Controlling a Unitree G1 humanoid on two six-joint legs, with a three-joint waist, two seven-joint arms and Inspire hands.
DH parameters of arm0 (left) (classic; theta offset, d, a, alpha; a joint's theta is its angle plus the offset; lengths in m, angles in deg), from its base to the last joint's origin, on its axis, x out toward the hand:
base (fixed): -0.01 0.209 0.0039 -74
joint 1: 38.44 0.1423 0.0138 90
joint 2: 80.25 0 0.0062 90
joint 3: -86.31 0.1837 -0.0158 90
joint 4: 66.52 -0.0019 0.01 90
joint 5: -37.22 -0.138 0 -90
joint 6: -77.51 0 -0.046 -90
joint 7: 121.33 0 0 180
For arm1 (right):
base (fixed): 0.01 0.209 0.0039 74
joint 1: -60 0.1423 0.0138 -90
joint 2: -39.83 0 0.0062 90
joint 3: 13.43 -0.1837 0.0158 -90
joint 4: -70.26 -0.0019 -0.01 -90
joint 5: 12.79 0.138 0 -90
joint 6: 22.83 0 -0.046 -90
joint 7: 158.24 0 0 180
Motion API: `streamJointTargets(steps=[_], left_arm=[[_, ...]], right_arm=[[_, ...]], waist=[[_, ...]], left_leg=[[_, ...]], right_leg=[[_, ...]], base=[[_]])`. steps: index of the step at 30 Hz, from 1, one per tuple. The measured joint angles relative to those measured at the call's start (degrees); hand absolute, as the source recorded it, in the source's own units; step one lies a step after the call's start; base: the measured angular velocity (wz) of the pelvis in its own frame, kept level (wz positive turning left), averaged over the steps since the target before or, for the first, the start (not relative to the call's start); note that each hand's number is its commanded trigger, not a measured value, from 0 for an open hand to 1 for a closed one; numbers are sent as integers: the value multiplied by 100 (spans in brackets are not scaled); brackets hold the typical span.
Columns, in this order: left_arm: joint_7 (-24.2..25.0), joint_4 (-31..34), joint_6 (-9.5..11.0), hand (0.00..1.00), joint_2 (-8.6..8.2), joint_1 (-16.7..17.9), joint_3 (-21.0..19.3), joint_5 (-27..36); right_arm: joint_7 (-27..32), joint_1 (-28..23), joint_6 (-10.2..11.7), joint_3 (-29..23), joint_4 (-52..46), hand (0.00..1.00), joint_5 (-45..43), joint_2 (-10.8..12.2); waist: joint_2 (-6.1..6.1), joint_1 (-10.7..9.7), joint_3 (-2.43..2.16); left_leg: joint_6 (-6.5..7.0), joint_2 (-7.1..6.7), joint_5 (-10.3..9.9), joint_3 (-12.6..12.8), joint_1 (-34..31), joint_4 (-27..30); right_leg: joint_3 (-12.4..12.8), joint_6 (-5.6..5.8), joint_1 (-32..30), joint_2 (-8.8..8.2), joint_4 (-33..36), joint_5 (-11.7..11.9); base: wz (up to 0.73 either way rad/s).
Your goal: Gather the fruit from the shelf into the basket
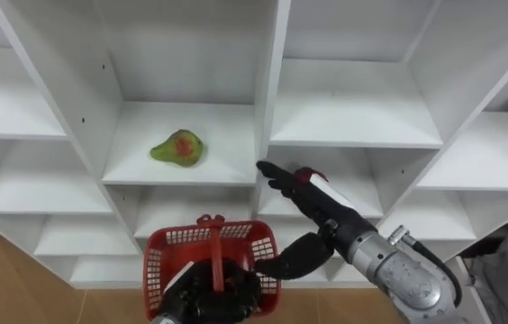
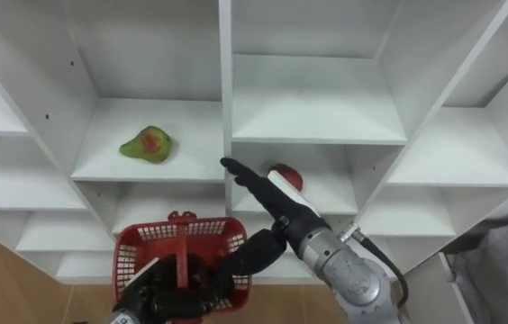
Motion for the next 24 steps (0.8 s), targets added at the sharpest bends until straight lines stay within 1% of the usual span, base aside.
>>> streamJointTargets(steps=[2, 4, 8, 11, 17, 24], left_arm=[[-18, -91, 0, 100, -6, 19, -125, 0], [-40, -219, -1, 100, -20, 20, -301, -9], [-120, -231, -2, 100, -37, 29, -485, -9], [-144, -231, -1, 100, -60, 29, -591, -11], [-174, -295, 5, 100, -85, 31, -600, -11], [-260, -376, 13, 100, -87, 27, -612, -10]], right_arm=[[-81, 0, 0, 0, 0, 0, -4, -26], [-162, 6, 0, -11, -1, 0, -11, -56], [-334, 45, -1, -45, -54, 0, -54, -79], [-548, 134, -2, -51, -175, 0, -276, -82], [-832, 149, -2, -125, -291, 0, -474, -78], [-920, 148, -2, -148, -358, 0, -474, -76]], waist=[[2, 22, 2], [8, 111, 8], [21, 182, 21], [34, 253, 44], [29, 308, 48], [-21, 312, 56]], left_leg=[[0, 1, 0, -6, 8, -2], [0, 3, 0, -11, 29, -6], [0, 4, 0, -19, 59, -18], [0, 4, 0, -20, 58, -23], [-1, 2, 1, -67, 47, -56], [-2, 1, 2, -77, 54, -27]], right_leg=[[4, 0, 6, 0, 2, 0], [1, 1, 29, -2, 1, -1], [-1, 5, 63, -8, -1, -3], [-3, 5, 63, -11, 0, -3], [-97, 6, 80, -12, -2, -4], [-103, 6, 91, -12, -11, -4]], base=[[3], [0], [0], [0], [5], [0]])
